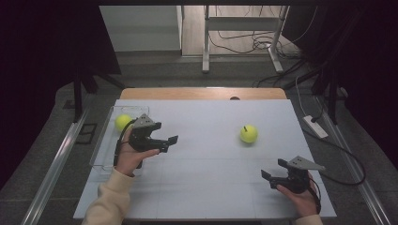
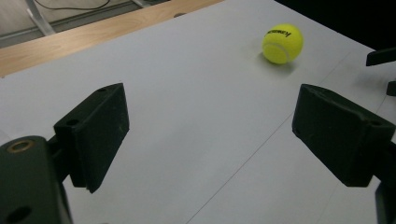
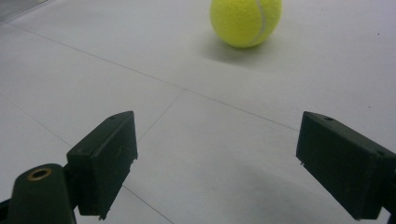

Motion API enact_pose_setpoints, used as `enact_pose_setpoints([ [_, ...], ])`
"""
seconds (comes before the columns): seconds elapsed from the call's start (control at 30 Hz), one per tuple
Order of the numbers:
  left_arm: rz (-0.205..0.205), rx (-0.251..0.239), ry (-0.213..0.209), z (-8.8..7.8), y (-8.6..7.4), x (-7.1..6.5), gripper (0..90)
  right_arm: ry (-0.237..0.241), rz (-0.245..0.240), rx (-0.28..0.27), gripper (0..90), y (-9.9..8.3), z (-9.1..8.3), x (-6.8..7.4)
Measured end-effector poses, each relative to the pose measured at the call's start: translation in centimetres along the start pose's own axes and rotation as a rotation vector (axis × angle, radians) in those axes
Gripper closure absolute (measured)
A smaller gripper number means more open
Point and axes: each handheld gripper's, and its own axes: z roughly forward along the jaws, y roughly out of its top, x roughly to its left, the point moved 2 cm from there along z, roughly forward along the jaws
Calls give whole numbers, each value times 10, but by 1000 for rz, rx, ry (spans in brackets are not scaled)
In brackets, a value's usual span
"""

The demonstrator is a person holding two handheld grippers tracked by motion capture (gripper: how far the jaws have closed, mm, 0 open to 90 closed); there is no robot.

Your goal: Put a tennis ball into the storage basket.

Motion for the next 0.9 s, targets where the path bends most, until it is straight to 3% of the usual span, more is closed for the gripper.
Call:
enact_pose_setpoints([
  [0.37,28,34,-9,12,0,-8,121,-1,0,4,121,-1,0,0],
  [0.9,30,49,-31,21,1,-13,122,-3,-1,2,121,-1,0,1],
])
